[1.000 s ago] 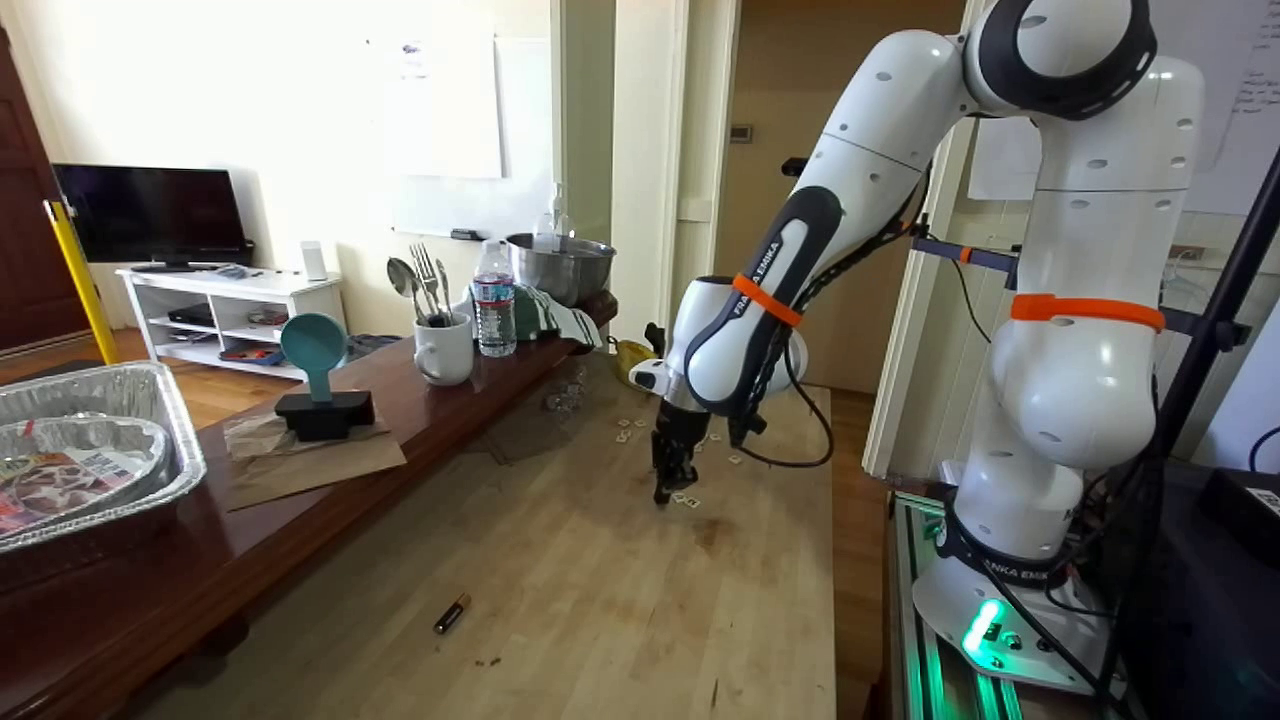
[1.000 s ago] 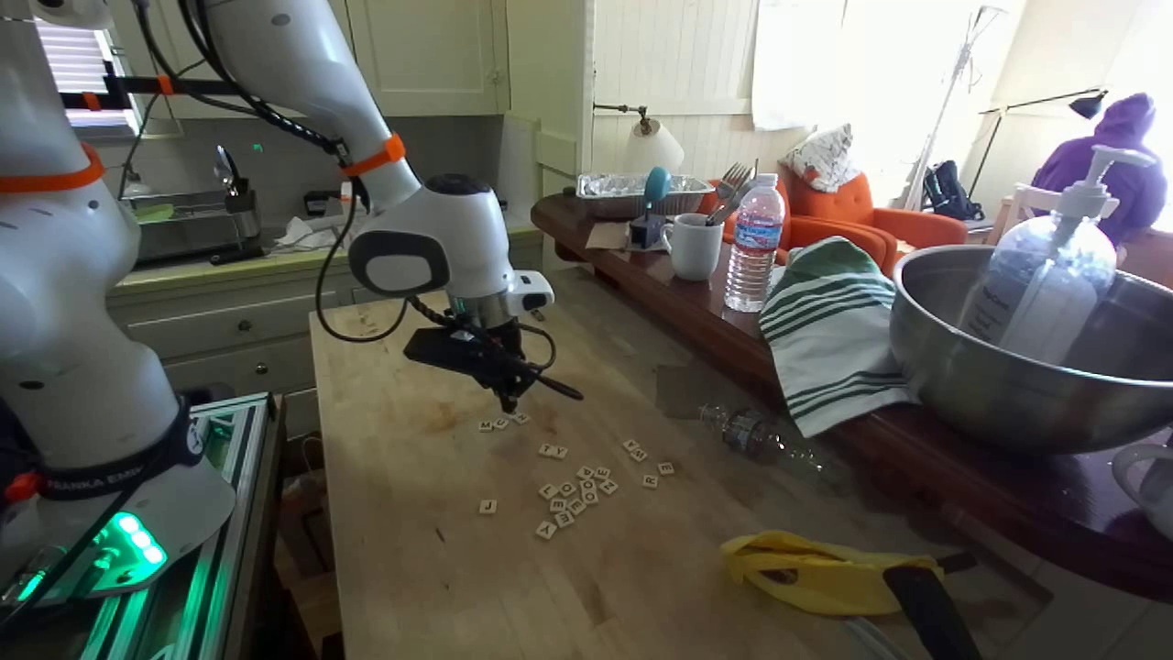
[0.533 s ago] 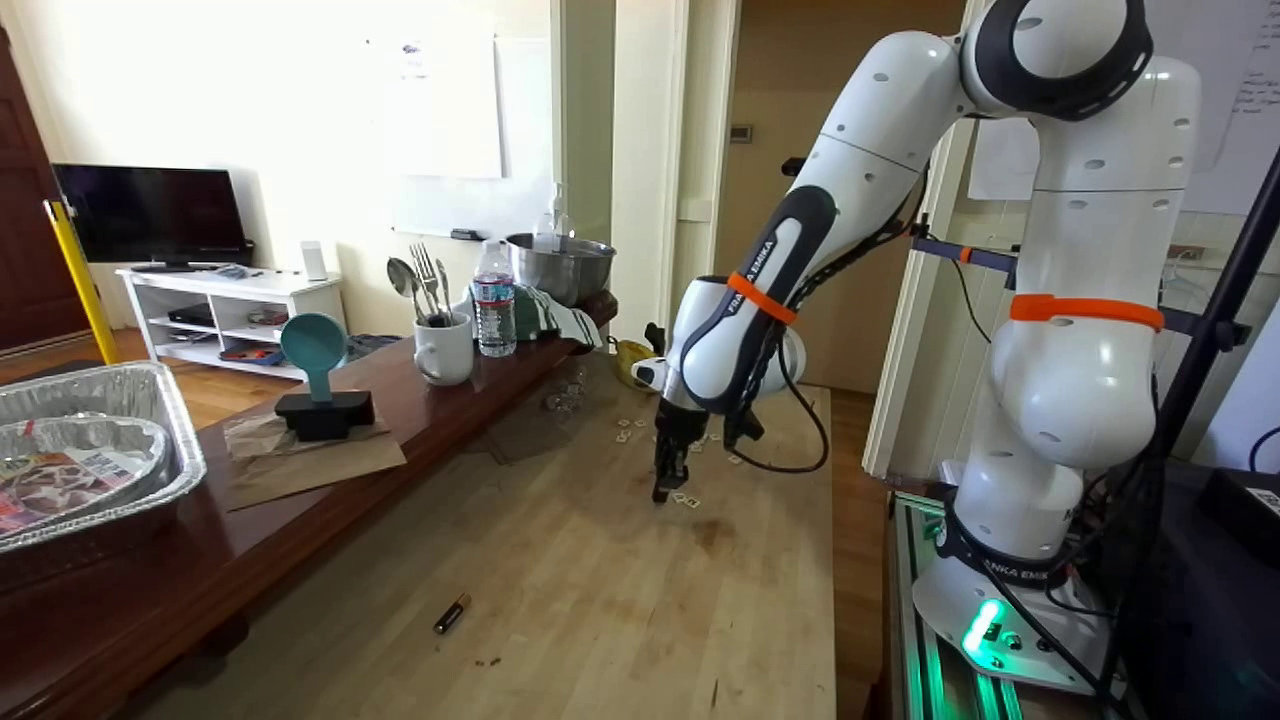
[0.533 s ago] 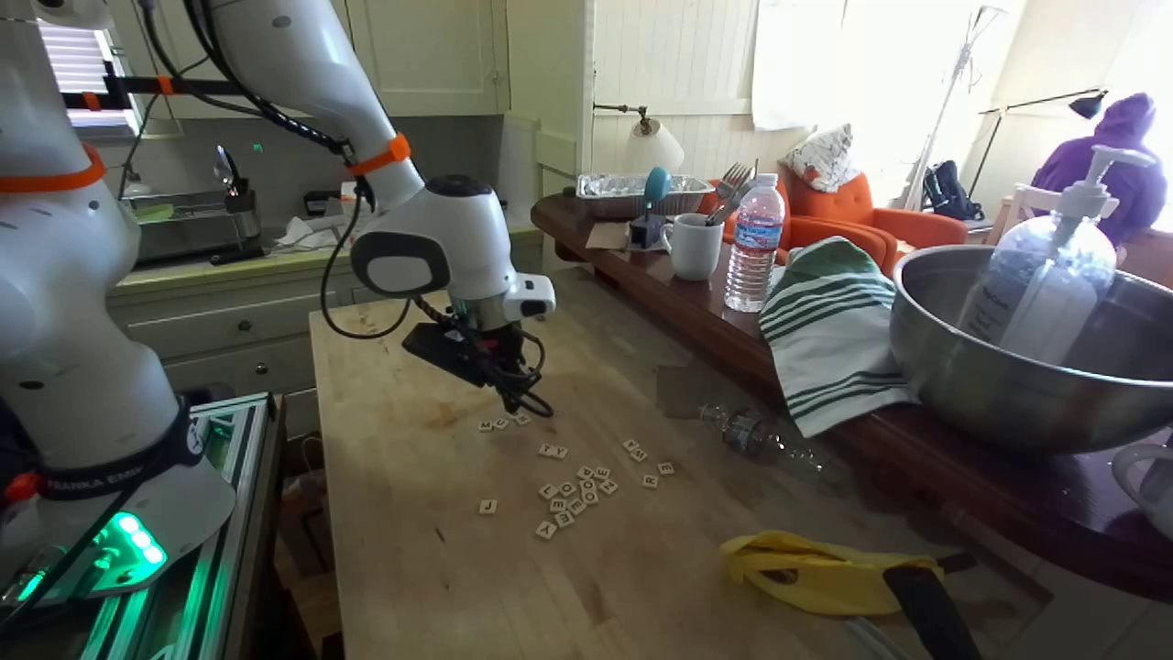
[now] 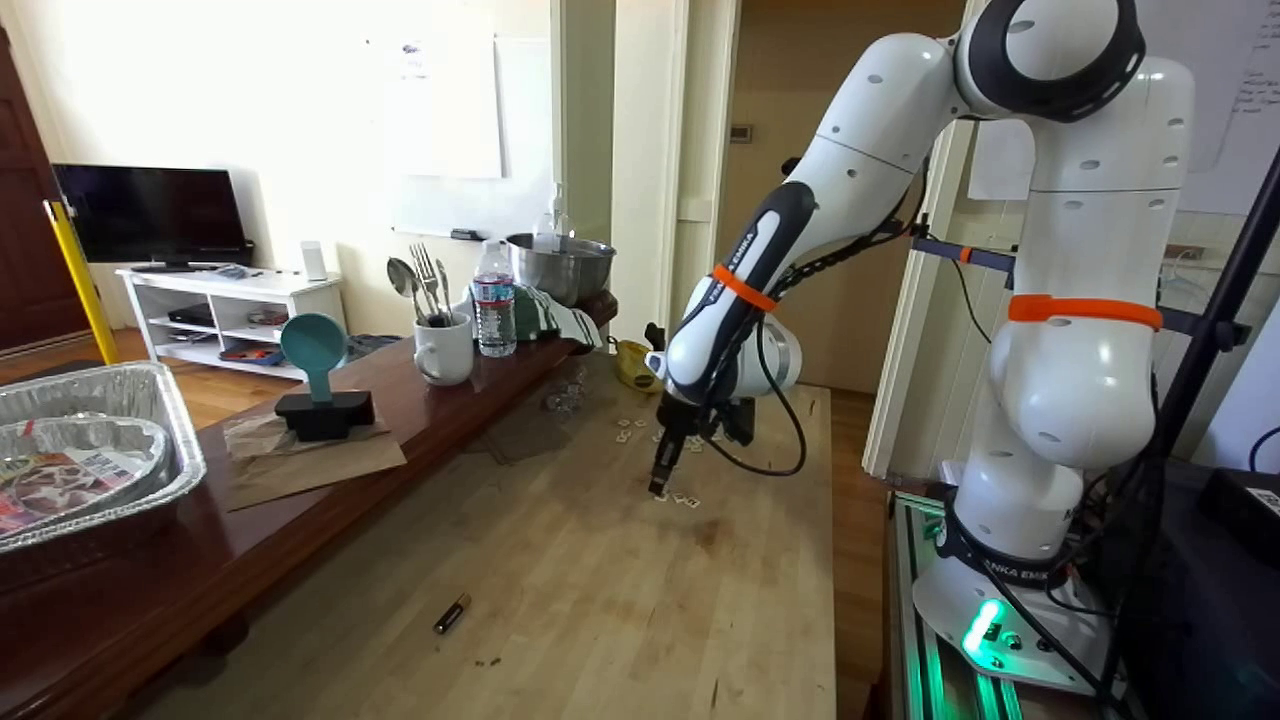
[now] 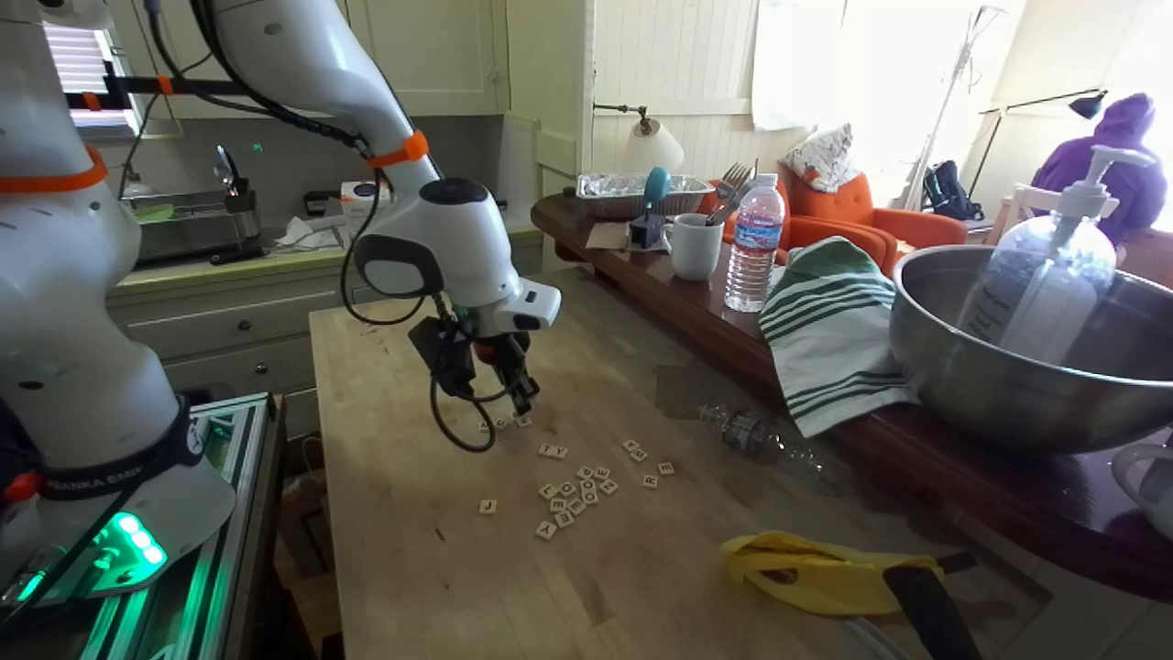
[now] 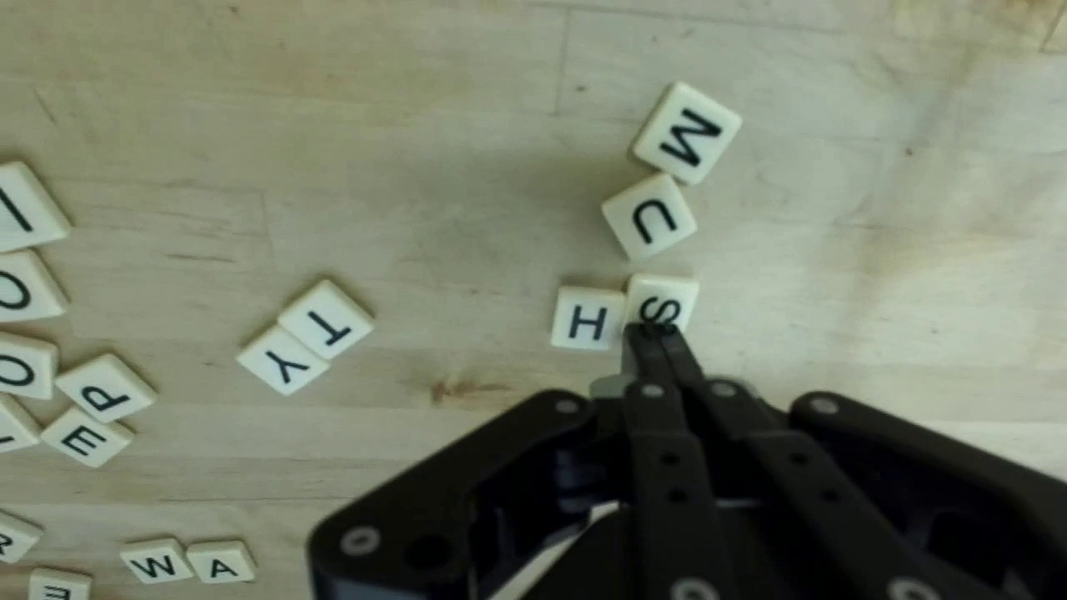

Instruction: Align the blocks on the table

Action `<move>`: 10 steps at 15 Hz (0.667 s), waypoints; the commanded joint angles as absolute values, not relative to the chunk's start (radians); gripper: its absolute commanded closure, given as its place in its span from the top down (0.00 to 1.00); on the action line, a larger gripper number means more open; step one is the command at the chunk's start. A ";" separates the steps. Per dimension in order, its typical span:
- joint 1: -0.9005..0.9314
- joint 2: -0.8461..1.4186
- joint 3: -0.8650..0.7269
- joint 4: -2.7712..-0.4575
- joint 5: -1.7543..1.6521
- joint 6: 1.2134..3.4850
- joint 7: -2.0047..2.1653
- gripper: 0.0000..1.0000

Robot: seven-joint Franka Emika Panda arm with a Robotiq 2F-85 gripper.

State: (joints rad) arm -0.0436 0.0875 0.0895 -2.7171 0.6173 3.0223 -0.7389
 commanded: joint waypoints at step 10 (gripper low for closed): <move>-0.044 0.074 0.105 -2.728 0.713 3.039 -0.729 0.00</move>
State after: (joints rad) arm -0.0431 0.0945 0.1002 -2.7131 0.7074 3.0437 -0.7127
